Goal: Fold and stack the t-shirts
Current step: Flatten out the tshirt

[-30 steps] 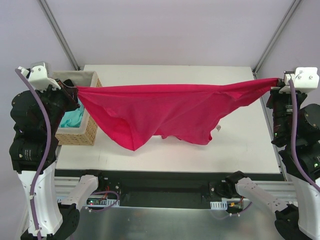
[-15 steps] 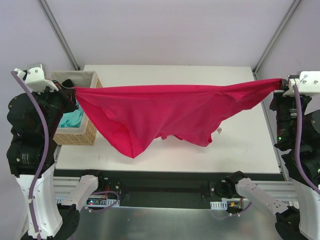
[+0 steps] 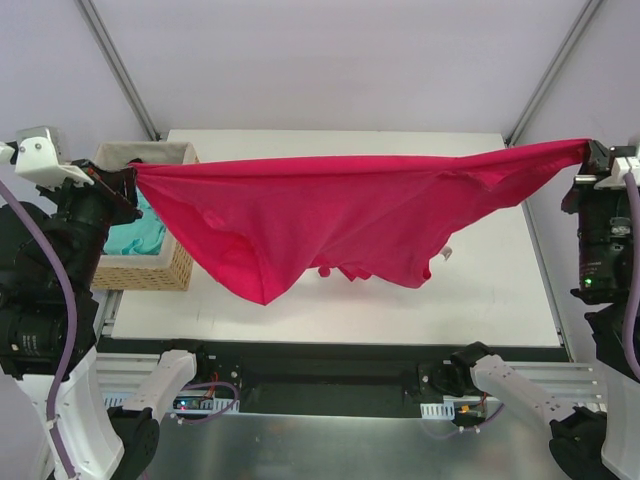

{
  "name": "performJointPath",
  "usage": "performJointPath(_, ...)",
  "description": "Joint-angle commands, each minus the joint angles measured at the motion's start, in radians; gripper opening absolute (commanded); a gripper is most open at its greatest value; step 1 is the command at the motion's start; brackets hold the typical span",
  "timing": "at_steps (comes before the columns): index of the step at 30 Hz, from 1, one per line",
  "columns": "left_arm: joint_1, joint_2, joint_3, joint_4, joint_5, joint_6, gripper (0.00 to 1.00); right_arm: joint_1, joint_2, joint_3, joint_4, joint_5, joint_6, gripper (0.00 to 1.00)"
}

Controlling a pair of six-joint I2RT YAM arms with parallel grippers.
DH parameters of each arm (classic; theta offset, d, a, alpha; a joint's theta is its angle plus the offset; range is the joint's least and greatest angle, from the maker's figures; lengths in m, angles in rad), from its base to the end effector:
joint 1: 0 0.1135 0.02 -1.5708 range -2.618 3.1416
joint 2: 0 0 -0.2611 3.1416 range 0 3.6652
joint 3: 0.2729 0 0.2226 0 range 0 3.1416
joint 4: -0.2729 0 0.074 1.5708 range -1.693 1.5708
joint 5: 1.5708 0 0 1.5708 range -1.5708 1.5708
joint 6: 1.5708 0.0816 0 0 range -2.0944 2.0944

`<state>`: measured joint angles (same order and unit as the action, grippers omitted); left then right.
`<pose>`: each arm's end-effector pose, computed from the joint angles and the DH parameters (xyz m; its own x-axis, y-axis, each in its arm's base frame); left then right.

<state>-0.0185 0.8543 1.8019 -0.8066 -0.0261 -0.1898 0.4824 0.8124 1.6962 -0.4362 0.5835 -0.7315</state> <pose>0.0790 0.0007 0.5413 0.1394 -0.1912 -0.9716 0.0193 0.9815 -0.1904 0.0723 -0.0129 0.5683 0.2500 -0.4983 -0.8302 0.2954 0.8558 -0.4247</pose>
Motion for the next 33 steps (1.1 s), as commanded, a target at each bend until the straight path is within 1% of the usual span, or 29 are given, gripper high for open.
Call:
performJointPath(1,0.006,0.002,0.059,0.041,-0.034,0.038,0.0,-0.002,-0.013,0.072,0.085,0.035,-0.072,0.01)
performJointPath(13,0.006,-0.011,0.126,0.034,-0.032,0.026,0.0,-0.004,-0.045,0.086,0.094,0.058,-0.094,0.01)
performJointPath(25,0.006,-0.124,0.011,0.018,-0.066,-0.005,0.0,-0.018,-0.111,0.034,0.045,0.07,-0.054,0.01)
performJointPath(33,0.006,-0.143,0.004,-0.008,-0.086,0.0,0.0,-0.067,-0.148,0.011,0.019,0.046,-0.016,0.01)
